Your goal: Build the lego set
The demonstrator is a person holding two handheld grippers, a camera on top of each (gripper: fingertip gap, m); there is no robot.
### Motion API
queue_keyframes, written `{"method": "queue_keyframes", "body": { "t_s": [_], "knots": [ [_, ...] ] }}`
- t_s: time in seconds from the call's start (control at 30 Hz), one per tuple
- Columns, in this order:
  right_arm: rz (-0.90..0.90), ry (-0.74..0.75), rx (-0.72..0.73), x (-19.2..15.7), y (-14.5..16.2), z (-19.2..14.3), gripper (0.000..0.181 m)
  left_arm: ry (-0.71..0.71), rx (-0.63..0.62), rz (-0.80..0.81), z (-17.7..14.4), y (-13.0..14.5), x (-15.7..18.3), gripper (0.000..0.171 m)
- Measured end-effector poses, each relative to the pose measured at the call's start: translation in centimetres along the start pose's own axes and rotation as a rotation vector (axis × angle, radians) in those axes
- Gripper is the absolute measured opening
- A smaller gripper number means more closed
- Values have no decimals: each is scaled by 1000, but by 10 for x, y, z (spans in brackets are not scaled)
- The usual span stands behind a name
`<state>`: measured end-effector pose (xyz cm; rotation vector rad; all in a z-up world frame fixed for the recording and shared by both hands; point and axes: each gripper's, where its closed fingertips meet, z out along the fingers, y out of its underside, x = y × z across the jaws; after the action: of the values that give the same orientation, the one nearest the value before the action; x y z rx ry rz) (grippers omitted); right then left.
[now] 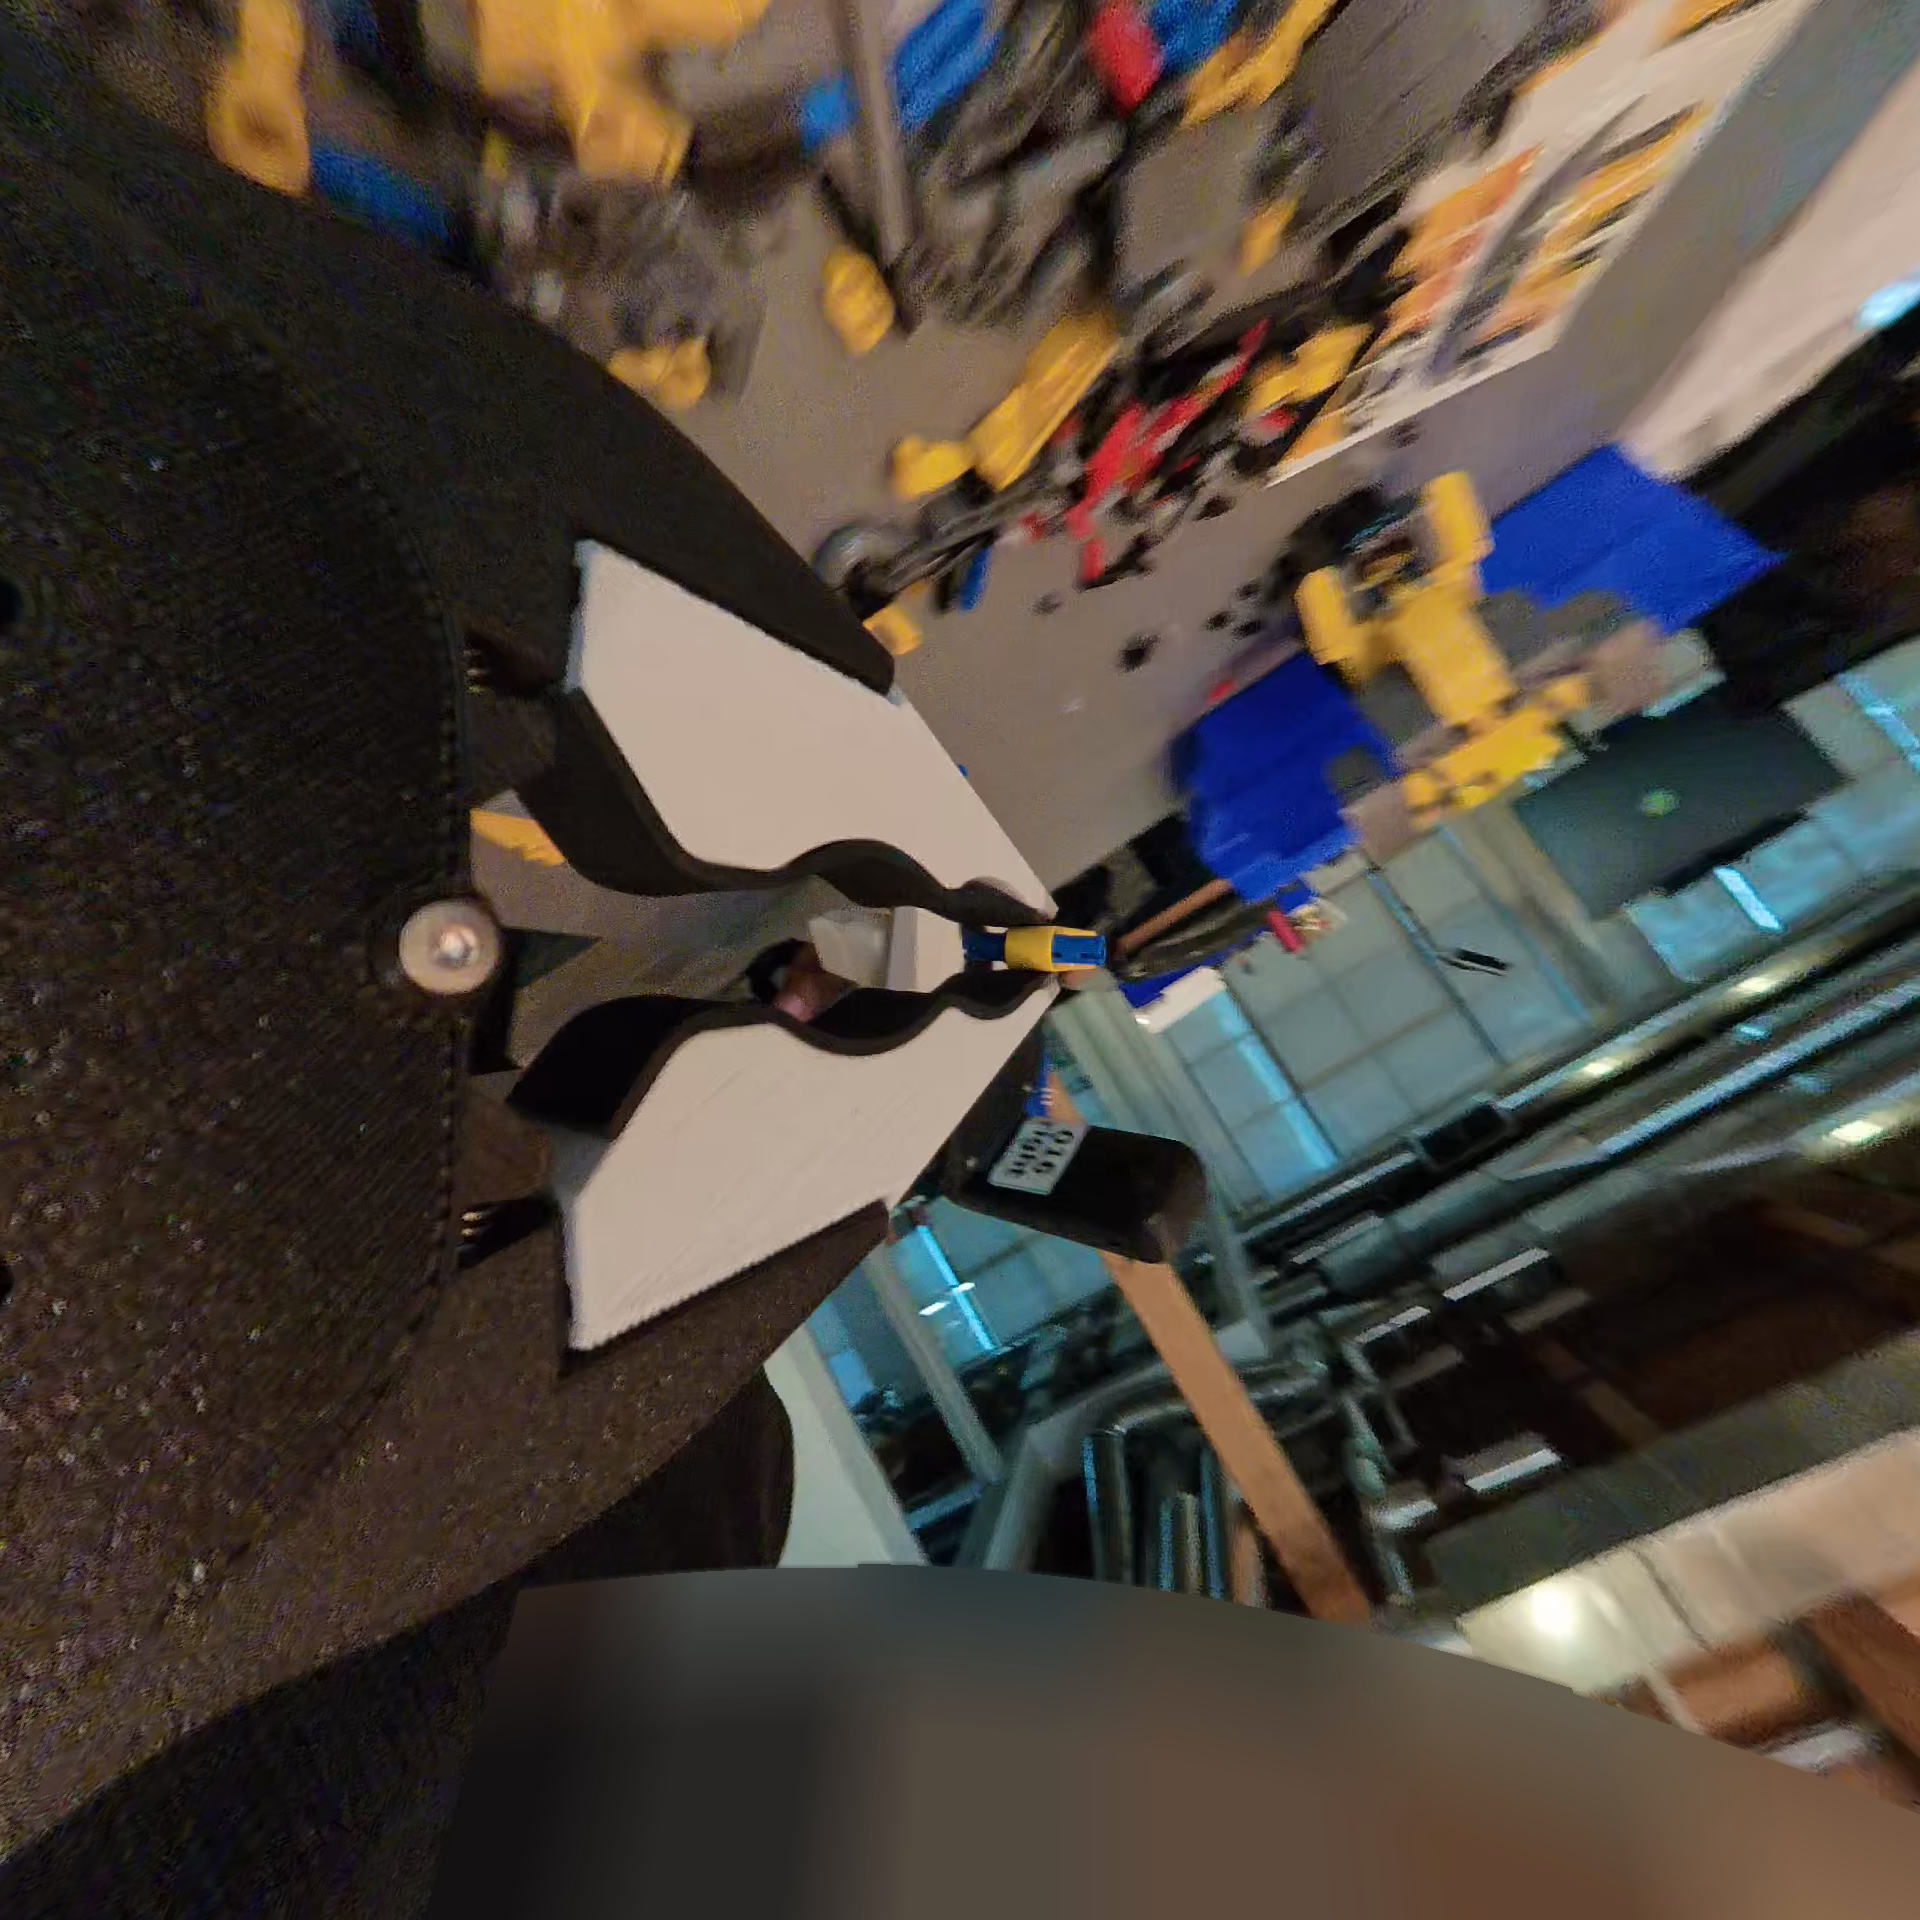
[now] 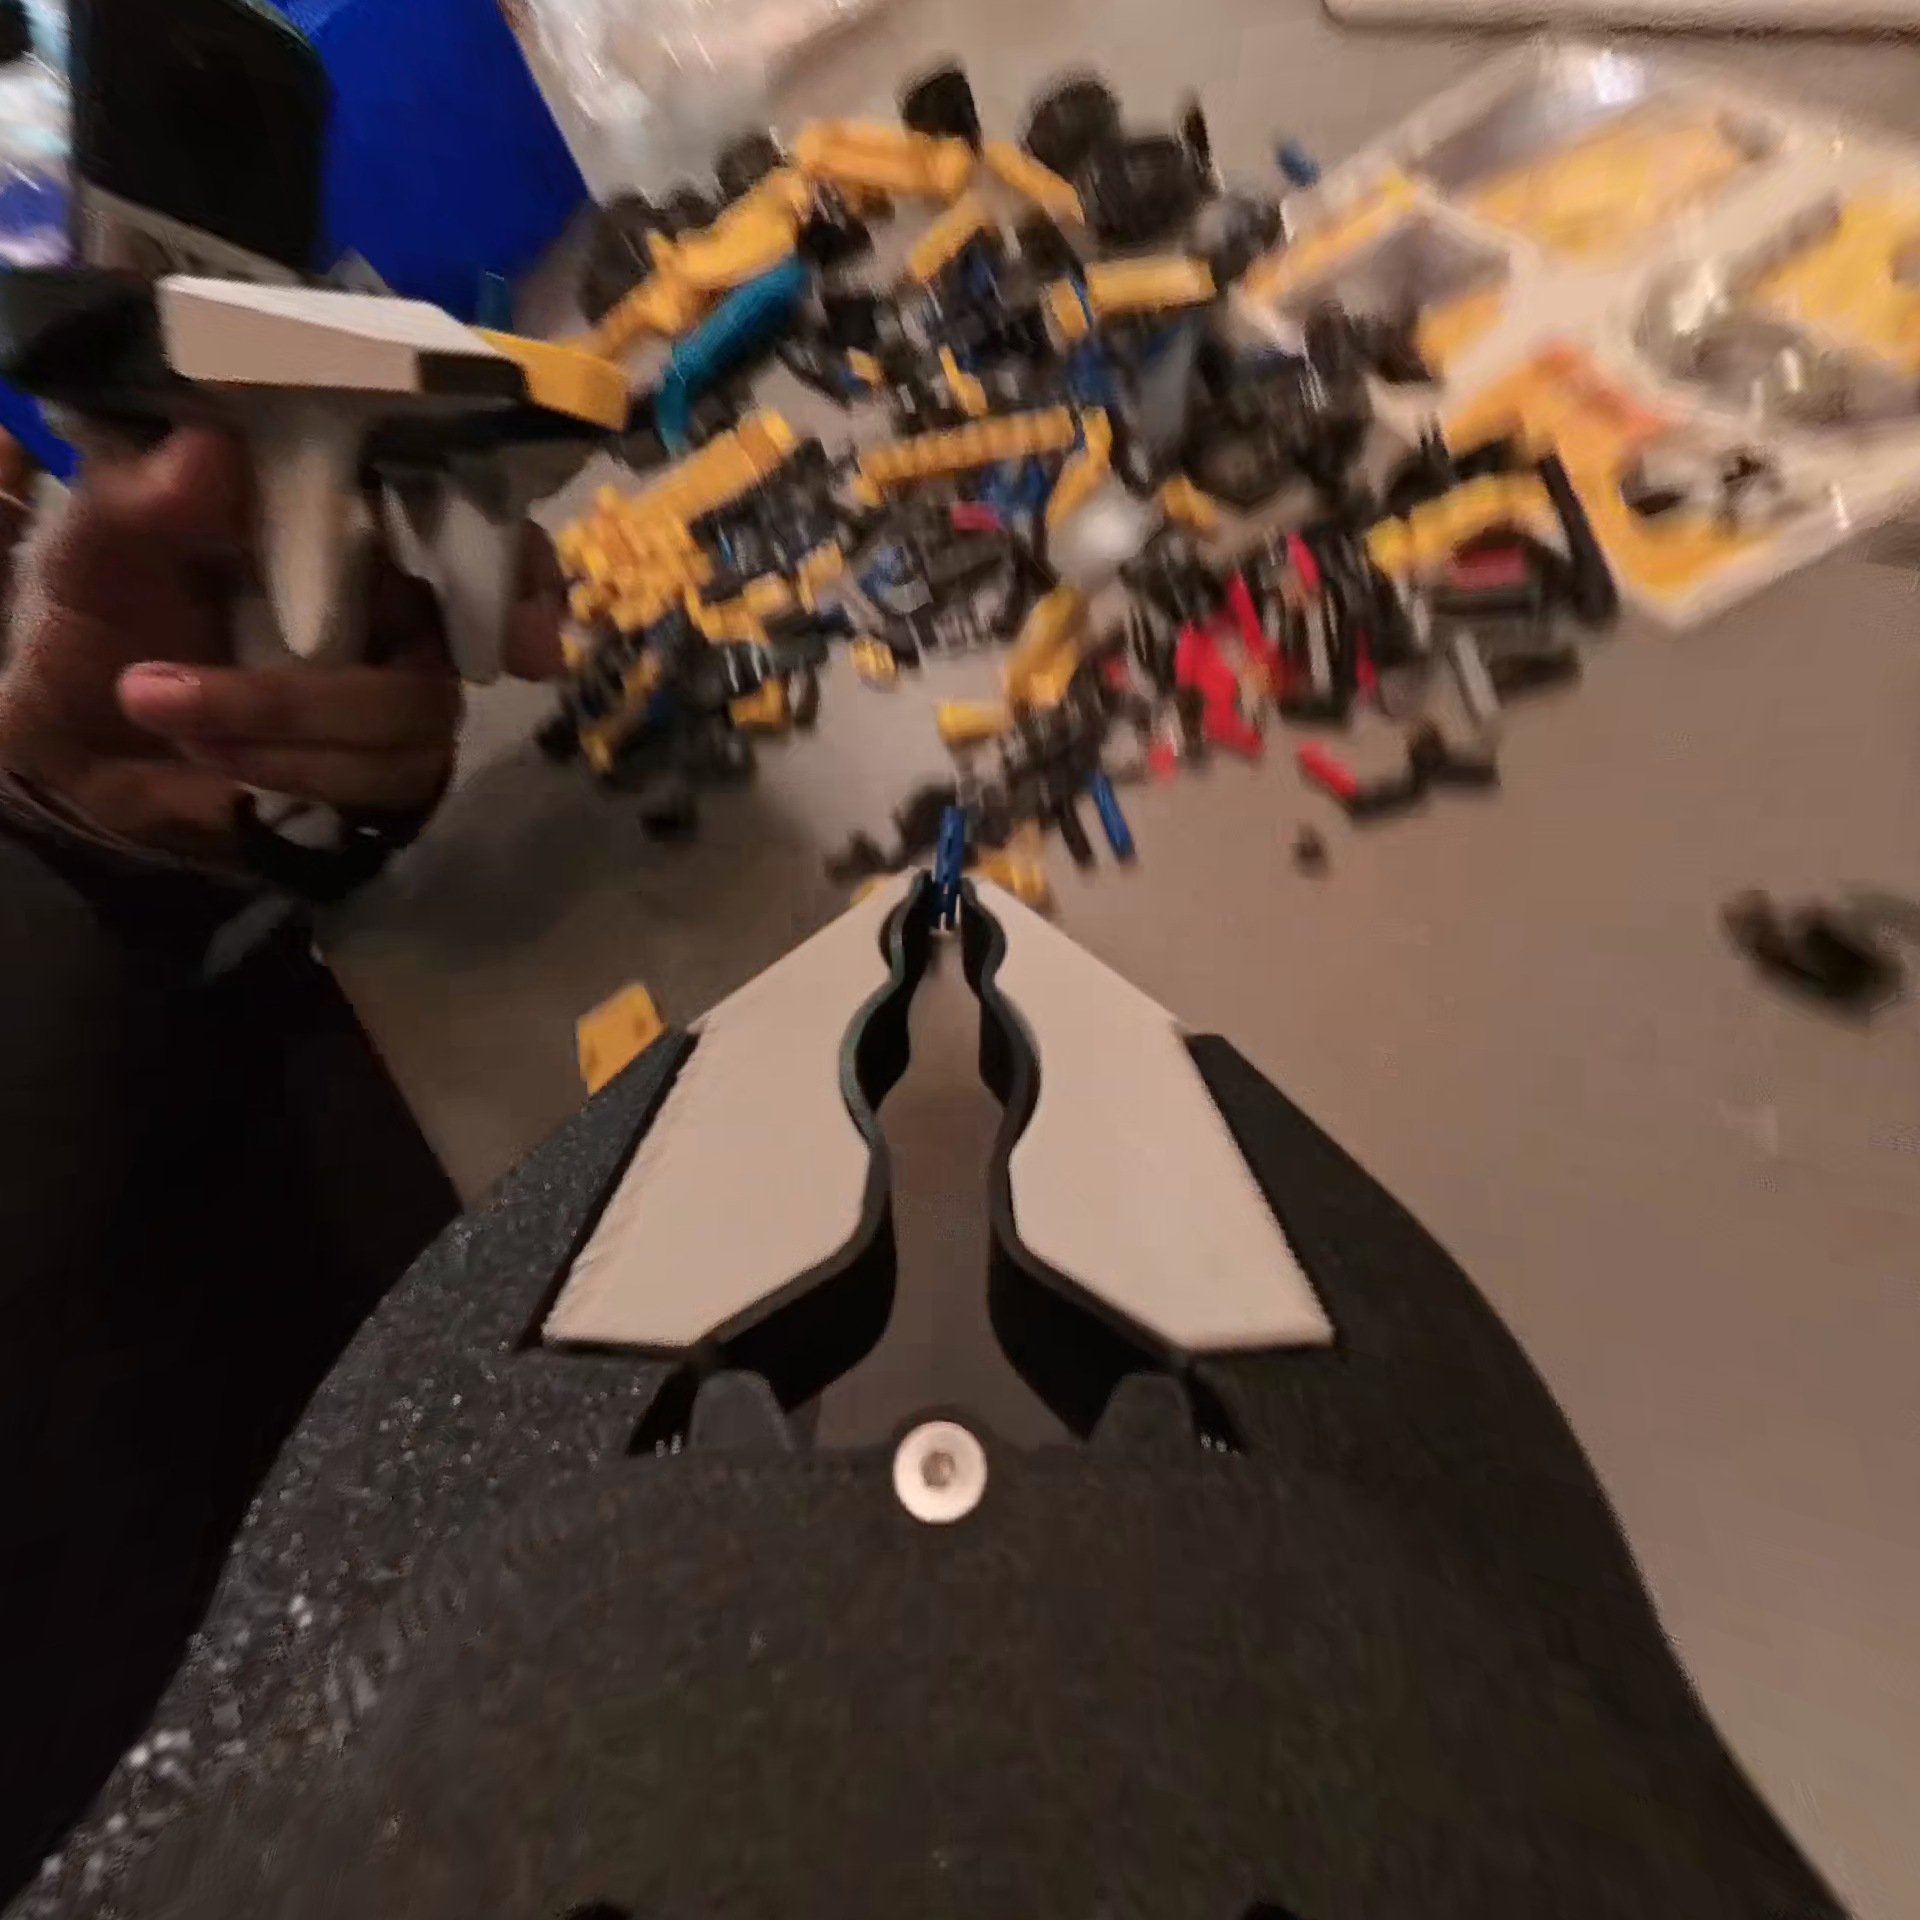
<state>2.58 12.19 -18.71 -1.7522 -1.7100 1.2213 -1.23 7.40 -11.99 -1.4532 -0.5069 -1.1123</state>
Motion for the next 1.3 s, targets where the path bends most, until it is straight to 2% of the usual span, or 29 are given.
{"method": "queue_keyframes", "body": {
  "t_s": [0.1, 0.17, 0.27, 0.33, 0.47, 0.63, 0.87, 1.0, 1.1, 1.2, 1.3],
  "knots": [
    [79, 76, -98, 6, 49, -35, 5, -81, -126, -36, 24, 52, -6, 4],
    [116, 107, -127, 2, 73, -46, 5, -112, -178, -73, 39, 74, -10, 4],
    [119, 195, -90, 0, 92, -50, 7, -203, -255, -43, 54, 95, -21, 4],
    [123, 217, -31, -4, 92, -50, 20, -267, -310, 23, 59, 104, -26, 5],
    [102, 153, 2, -11, 89, -53, 44, -369, -410, 168, 64, 107, -32, 5],
    [-29, 186, -22, 12, 93, -67, 37, -378, -432, 153, 71, 107, -33, 5],
    [-176, 166, -32, 4, 90, -56, 37, -295, -331, 14, 79, 98, -27, 5],
    [-238, 202, -27, 3, 87, -52, 37, -246, -325, -35, 80, 98, -19, 5],
    [-224, 221, 97, 6, 64, -63, 37, -217, -316, -49, 80, 99, -13, 5],
    [-196, 155, 268, -6, 34, -77, 36, -154, -303, -122, 81, 100, -6, 5],
    [-148, 112, 333, -9, 23, -79, 35, -70, -302, -232, 82, 102, 4, 5]
  ]
}}
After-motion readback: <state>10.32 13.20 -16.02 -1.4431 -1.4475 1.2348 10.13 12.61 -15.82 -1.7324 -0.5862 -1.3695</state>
